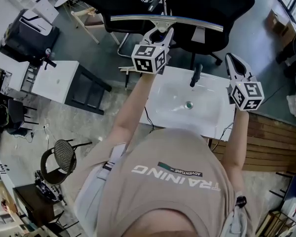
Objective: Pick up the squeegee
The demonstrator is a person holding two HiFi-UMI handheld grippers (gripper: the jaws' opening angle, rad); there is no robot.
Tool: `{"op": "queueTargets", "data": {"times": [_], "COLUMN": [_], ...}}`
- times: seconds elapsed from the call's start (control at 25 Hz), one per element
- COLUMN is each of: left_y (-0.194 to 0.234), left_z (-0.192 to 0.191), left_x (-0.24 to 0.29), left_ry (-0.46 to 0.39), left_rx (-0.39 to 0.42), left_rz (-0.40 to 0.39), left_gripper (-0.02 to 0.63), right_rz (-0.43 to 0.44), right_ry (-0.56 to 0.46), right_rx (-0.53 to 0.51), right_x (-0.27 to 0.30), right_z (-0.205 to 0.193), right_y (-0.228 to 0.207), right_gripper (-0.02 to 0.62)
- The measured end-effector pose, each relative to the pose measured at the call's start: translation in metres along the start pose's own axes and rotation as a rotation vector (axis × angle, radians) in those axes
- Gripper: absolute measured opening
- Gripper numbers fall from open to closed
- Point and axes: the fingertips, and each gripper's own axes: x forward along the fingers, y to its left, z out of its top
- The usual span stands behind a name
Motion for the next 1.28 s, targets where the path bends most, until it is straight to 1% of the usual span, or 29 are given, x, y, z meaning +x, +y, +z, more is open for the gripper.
{"op": "queueTargets", "data": {"times": [0.36, 0.64, 0.76, 0.96, 1.28], "left_y": [0.002, 0.009, 0.006, 0.003, 0.004], "left_z": [-0.007, -0.004, -0.007, -0.001, 0.014], "left_x": [-0.005, -0.010, -0.011, -0.008, -0.012], "left_ry": [0.013, 0.004, 0.003, -0.005, -0.034], "left_rx": [-0.004, 0.008, 0.002, 0.008, 0.037], "left_rz": [0.007, 0.018, 0.025, 0.022, 0.036], "left_gripper": [0.098, 0.098, 0.098, 0.098, 0.098], "right_rz": [-0.001, -0.003, 0.000, -0.003, 0.005], "right_ry": [0.013, 0.015, 0.003, -0.025, -0.037], "right_rx": [0.014, -0.013, -0.013, -0.027, -0.042], "right_x": [0.001, 0.004, 0.000, -0.001, 0.003], "right_z": [-0.008, -0.003, 0.001, 0.015, 0.020], "right_y": [0.001, 0.001, -0.004, -0.008, -0.008], "right_gripper": [0.037, 0.037, 0.037, 0.037, 0.035]}}
